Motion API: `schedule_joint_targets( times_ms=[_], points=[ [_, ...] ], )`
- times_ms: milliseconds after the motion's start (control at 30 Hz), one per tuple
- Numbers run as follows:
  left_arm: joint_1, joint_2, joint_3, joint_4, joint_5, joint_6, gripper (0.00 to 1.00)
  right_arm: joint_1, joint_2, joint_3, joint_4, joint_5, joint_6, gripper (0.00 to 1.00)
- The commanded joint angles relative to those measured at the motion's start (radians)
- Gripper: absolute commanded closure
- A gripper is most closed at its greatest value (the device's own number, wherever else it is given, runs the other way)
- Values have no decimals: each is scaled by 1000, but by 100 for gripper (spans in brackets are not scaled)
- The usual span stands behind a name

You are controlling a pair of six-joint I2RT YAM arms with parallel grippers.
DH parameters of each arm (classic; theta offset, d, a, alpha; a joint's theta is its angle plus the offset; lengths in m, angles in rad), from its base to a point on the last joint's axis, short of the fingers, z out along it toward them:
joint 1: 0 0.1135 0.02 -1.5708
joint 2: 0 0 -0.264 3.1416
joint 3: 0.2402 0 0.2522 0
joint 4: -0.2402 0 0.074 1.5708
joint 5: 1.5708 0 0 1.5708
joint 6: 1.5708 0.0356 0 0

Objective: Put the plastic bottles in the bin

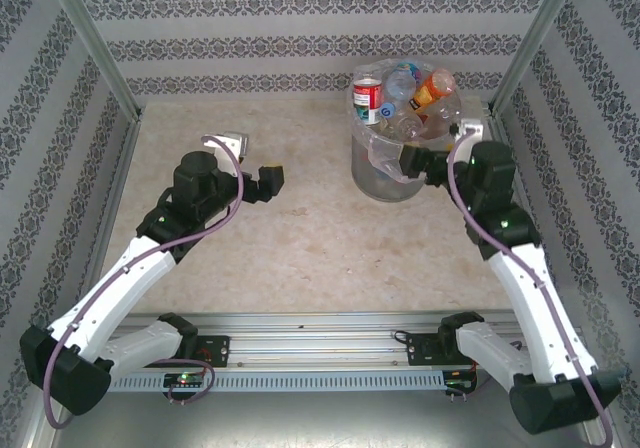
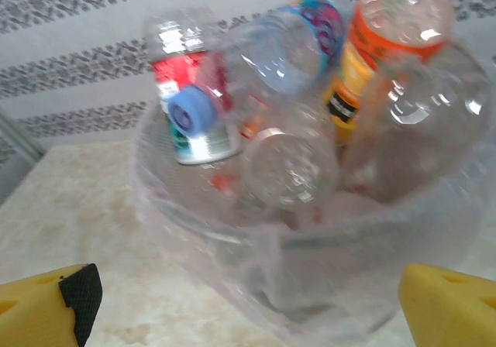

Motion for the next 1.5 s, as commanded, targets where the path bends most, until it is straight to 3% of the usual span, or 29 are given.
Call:
schedule_joint_targets(
  times_ms=[0, 100, 300, 467, 633, 1000, 1200, 1300, 1400, 1467],
  points=[
    [33, -32, -50, 25, -137, 60, 0, -23, -69, -122, 166, 78, -30, 2],
    [50, -62, -125, 54, -198, 56, 0, -40, -85, -204, 173, 97, -37, 2],
    [89, -123, -268, 113, -362, 69, 0, -61, -116, -537, 545, 176, -84, 2],
    [179, -146, -401, 219, -346, 97, 0, -92, -54, -618, 608, 239, -150, 2],
    [248, -110, -501, 357, -322, 98, 0, -116, 55, -727, 806, 225, -203, 2],
    [339, 125, -626, 756, -280, 218, 0, -152, 370, -740, 1197, 139, -250, 2],
    [384, 298, -650, 981, -195, 217, 0, -182, 642, -692, 1416, 36, -211, 2],
    [395, 349, -652, 1062, -164, 255, 0, -189, 595, -603, 1180, 63, -209, 2],
    [434, 413, -659, 1131, -107, 231, 0, -180, 605, -617, 1225, 87, -211, 2],
    [450, 506, -697, 1291, -85, 217, 0, -176, 601, -610, 1205, 89, -219, 2]
  ],
)
